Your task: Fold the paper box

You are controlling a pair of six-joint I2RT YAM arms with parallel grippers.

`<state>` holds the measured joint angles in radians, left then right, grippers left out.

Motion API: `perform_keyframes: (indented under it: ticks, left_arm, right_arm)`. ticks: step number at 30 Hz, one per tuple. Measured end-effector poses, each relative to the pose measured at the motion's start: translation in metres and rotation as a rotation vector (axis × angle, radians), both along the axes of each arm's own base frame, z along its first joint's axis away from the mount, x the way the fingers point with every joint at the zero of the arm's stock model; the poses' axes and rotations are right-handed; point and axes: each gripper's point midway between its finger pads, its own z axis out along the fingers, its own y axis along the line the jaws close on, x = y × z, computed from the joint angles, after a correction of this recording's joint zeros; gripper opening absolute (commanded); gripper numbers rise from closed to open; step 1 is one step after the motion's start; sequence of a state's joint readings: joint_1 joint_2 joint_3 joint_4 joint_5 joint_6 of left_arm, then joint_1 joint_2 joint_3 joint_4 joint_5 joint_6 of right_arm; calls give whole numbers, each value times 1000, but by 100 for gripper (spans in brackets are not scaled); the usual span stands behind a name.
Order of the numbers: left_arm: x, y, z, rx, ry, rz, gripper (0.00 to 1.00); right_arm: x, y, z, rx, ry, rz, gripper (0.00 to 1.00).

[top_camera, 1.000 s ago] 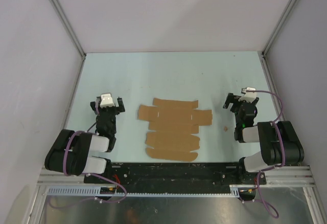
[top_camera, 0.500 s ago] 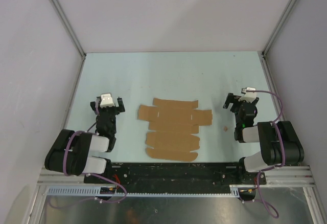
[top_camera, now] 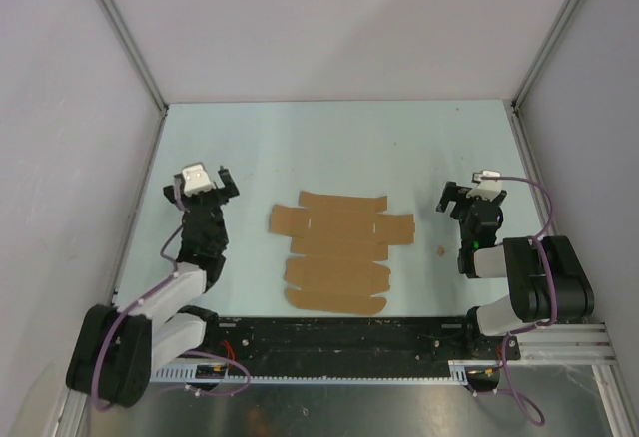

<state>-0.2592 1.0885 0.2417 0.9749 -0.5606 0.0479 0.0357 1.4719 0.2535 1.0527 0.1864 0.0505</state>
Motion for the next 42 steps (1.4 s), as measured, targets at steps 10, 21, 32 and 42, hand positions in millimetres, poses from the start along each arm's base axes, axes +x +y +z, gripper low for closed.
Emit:
perform_keyframes:
  ticks: [10,21,32,42]
  left_arm:
    - [2,-13,43,-105,70,-54,100]
    - [-7,-29,55,-186,232,-152,100]
    - [-17,-69,28,-278,379,-347,100]
    - [-28,-106,11,-319,456,-466,100]
  right_arm:
    - [2,4,4,-24,45,-40,100]
    - [48,22,115,197,56,-65,100]
    - [46,117,48,311,469,347,94]
    - [17,179,-24,398,734,541,77]
